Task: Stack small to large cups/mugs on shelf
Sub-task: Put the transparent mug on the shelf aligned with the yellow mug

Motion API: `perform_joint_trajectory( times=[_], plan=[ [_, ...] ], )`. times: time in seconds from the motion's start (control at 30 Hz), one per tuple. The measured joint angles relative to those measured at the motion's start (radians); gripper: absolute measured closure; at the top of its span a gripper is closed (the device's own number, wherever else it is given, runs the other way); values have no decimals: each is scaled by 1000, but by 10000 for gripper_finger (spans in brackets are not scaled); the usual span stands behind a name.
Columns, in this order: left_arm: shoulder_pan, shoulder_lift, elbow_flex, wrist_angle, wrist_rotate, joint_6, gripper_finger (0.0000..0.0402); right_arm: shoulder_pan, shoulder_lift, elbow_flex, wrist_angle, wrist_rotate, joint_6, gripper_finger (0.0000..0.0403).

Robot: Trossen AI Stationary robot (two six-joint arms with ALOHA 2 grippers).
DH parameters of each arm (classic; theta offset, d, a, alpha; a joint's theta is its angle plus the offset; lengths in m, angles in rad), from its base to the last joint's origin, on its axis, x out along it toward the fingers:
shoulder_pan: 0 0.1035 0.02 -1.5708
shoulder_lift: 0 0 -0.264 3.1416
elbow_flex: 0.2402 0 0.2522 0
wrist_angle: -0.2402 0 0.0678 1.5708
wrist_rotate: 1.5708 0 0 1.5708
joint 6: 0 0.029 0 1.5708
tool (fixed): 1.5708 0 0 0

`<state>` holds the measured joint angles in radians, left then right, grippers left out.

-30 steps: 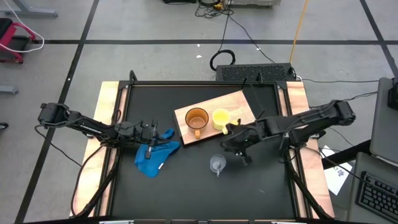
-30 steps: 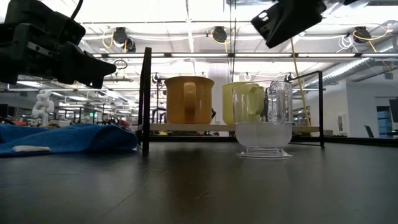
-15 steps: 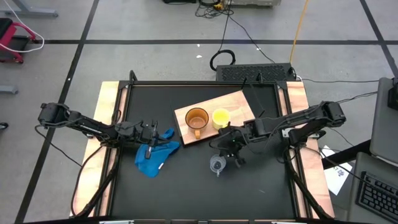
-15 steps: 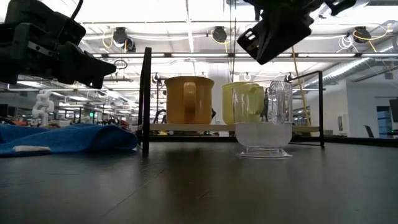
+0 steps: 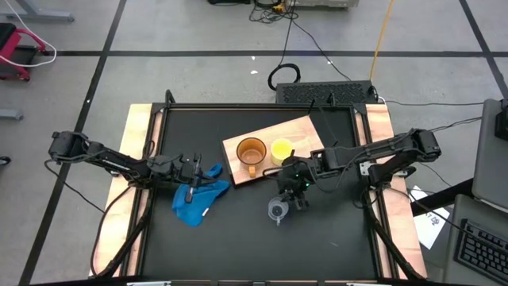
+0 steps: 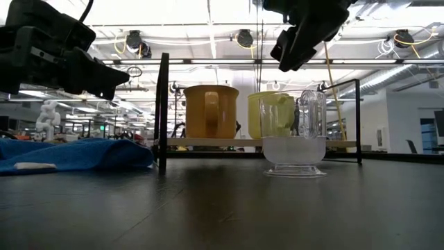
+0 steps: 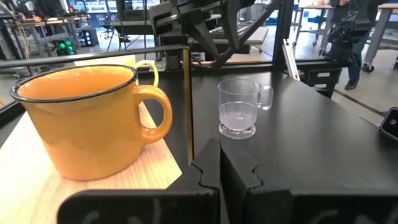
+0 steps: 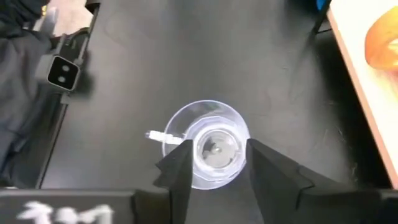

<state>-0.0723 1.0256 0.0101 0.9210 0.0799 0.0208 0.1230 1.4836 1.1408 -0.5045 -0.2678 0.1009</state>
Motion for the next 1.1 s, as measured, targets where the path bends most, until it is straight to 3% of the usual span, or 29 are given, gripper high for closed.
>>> perform_joint_trajectory(
  times=[0.23,0.5,0.73,1.1],
  plan=[
    [0,2,0,-7,0,0,399,1,0,-3,30,2,-73,233],
    [0,2,0,-18,0,-9,399,3,1,-42,95,11,-243,230],
    [0,2,0,-22,0,-12,400,2,60,-42,115,84,-349,229],
    [0,2,0,-27,-1,-16,399,10,140,-35,93,81,-371,229]
  ],
)
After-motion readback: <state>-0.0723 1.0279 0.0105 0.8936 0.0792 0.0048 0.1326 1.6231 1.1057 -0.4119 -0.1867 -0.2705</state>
